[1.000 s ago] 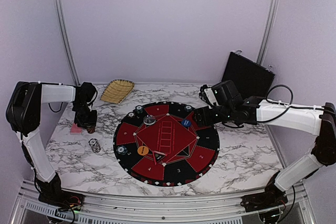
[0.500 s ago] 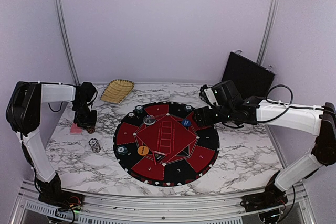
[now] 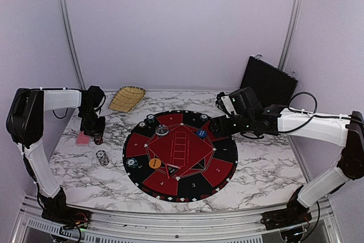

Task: Distribute texas hold em gaming equipment
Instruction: Pick up the pile of poker chips from the pile of poker chips, then place the poker chips pile at the big blind area, then pick up the pile of poker chips from the center of the board.

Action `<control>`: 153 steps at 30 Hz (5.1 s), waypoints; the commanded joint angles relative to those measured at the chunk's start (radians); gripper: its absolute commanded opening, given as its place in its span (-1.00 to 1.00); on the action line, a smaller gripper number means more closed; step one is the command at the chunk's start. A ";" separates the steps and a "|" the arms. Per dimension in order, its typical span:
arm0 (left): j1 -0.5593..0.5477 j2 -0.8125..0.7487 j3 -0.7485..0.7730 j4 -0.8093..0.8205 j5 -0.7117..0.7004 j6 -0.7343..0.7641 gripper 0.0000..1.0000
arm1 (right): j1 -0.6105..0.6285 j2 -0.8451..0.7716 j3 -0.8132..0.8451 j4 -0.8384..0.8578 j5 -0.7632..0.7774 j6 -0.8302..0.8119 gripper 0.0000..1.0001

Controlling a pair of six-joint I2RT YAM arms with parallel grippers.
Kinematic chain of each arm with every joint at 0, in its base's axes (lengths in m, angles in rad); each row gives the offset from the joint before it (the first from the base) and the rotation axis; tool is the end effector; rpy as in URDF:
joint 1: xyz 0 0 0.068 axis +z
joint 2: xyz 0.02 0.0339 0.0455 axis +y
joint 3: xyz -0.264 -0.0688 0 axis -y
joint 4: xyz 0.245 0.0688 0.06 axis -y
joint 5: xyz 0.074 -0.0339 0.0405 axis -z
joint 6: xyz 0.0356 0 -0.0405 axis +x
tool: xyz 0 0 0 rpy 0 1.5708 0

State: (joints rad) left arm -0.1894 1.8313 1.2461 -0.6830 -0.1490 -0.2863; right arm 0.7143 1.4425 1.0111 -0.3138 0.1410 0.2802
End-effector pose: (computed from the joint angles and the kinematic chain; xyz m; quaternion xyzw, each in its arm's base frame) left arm 0.3525 -0.0622 0.1790 -0.0590 0.9841 0.0361 0.1634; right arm 0.2406 0.2020 0.2533 -0.1692 0.8984 0.1342 0.3825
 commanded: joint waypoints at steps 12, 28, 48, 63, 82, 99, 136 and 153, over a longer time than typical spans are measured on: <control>-0.056 -0.036 0.036 -0.047 0.002 -0.001 -0.36 | 0.008 0.016 0.037 0.027 0.014 -0.001 0.74; -0.265 -0.028 0.097 -0.075 0.022 -0.065 -0.35 | -0.005 0.022 0.009 0.053 0.014 0.010 0.73; -0.517 0.080 0.155 -0.075 0.033 -0.131 -0.35 | -0.012 0.010 -0.015 0.055 0.011 0.017 0.73; -0.571 0.100 0.086 -0.010 0.056 -0.159 -0.35 | -0.012 0.014 -0.012 0.049 0.007 0.020 0.74; -0.582 0.127 0.039 0.041 0.060 -0.160 -0.31 | -0.012 0.006 -0.008 0.036 0.008 0.019 0.73; -0.583 0.120 0.023 0.043 0.043 -0.153 0.09 | -0.013 -0.002 0.005 0.022 0.013 0.015 0.73; -0.280 -0.114 0.076 -0.057 -0.015 -0.092 0.55 | -0.014 0.055 0.091 0.002 -0.015 -0.033 0.74; -0.012 0.052 0.138 -0.056 -0.019 -0.002 0.46 | -0.014 0.095 0.117 0.005 -0.055 -0.044 0.73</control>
State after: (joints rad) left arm -0.2218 1.8324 1.3472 -0.7124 -0.1646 -0.3195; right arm 0.7063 1.5406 1.1023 -0.3077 0.0933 0.2352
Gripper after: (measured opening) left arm 0.730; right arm 0.868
